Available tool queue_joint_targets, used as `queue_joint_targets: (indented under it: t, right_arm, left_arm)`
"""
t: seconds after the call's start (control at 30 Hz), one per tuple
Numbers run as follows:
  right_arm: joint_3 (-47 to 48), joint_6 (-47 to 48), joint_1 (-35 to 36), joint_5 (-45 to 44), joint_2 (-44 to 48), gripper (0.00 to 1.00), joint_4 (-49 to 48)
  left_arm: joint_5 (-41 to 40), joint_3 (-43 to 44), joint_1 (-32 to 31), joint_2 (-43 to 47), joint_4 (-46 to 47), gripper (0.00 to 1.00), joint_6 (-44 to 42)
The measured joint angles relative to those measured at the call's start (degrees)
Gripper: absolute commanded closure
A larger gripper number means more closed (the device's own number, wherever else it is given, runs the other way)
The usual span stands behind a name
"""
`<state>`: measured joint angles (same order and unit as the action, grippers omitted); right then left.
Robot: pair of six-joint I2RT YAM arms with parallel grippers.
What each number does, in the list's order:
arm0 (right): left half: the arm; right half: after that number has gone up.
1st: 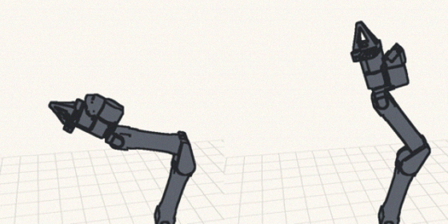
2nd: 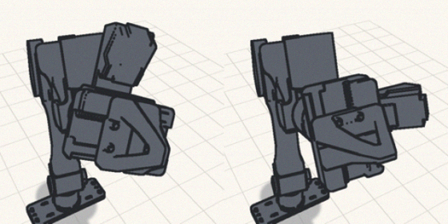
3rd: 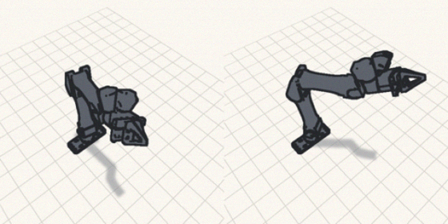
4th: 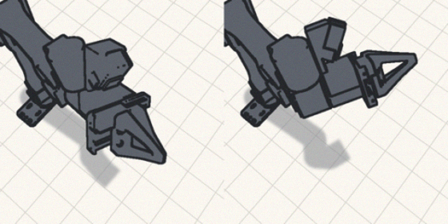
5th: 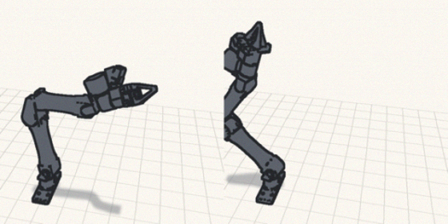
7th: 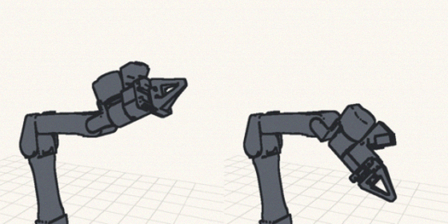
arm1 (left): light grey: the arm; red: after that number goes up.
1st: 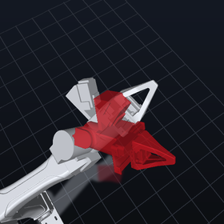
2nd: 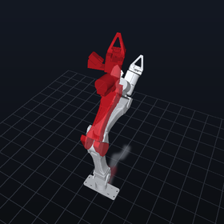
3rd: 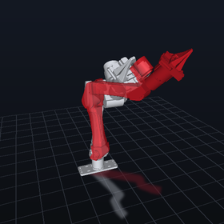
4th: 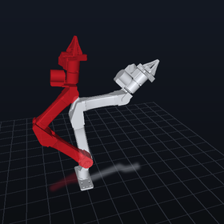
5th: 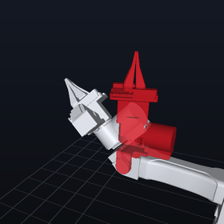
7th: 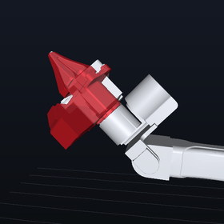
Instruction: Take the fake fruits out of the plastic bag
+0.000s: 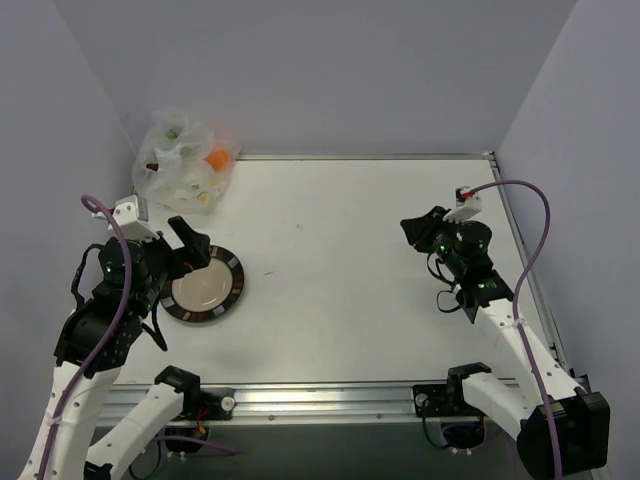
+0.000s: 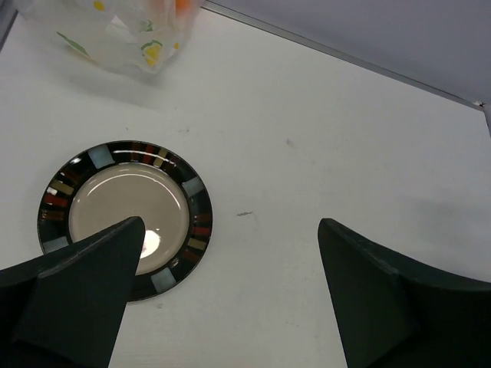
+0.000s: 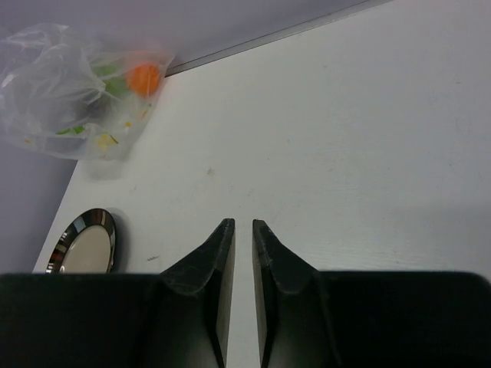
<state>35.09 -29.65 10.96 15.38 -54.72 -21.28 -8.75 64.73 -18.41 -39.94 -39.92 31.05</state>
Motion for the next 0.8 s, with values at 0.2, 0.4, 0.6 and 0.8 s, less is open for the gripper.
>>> queue_joint_targets:
  t: [0.2, 0.4, 0.6, 0.8]
  right_arm:
    - [0.00, 0.50, 0.26, -0.02, -0.20, 0.72, -0.11]
    - [0.00, 1.22, 1.25, -0.02, -0.85, 0.64, -0.28]
    - [0.00, 1.44, 2.05, -0.04, -1.07, 0.64, -0.39]
    - [0.00, 1.44, 3.21, -0.04, -1.79, 0.64, -1.09]
  left_arm:
    - [-1.79, -0.04, 0.00, -1.73, 1.70, 0.00, -0.94]
    - [-6.75, 1.01, 0.07, -13.77, 8.46, 0.36, -2.21]
    - [-10.19, 8.35, 4.15, -35.15, 15.93, 0.56, -4.11]
    - [-11.56, 12.94, 8.87, -46.80, 20.41, 0.58, -6.23]
